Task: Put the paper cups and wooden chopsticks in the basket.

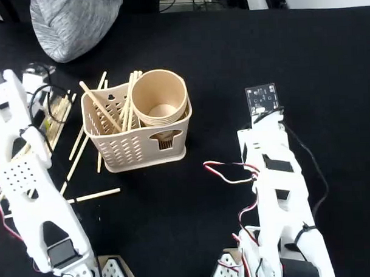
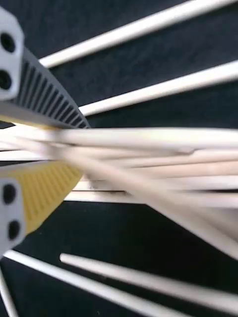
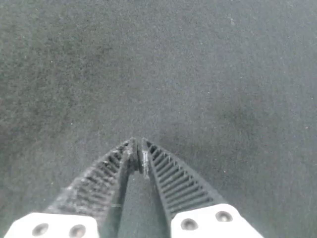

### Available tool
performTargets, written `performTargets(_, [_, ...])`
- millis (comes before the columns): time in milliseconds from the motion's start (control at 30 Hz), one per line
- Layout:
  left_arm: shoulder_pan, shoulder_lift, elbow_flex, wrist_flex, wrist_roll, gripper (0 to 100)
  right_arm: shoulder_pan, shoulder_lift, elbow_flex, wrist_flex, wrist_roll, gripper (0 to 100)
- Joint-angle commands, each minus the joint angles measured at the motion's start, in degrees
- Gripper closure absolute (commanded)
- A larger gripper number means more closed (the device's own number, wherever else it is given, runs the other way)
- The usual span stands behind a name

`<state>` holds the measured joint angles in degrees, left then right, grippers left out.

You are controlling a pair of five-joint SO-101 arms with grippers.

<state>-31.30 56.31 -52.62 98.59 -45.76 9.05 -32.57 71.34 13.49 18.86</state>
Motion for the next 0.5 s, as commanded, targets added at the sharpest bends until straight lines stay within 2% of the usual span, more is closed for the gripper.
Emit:
performTargets(0, [2.1, -1.1, -8.3, 2.2, 5.4, 97, 0.7, 0.0, -0.2, -1.1, 0.4, 98.3])
performTargets(267, [3.2, -1.2, -20.4, 2.2, 16.3, 97, 0.7, 0.0, -0.2, -1.1, 0.4, 98.3])
performTargets(467, [3.4, -1.2, -28.5, 2.3, 32.7, 97, 0.7, 0.0, -0.2, -1.1, 0.4, 98.3])
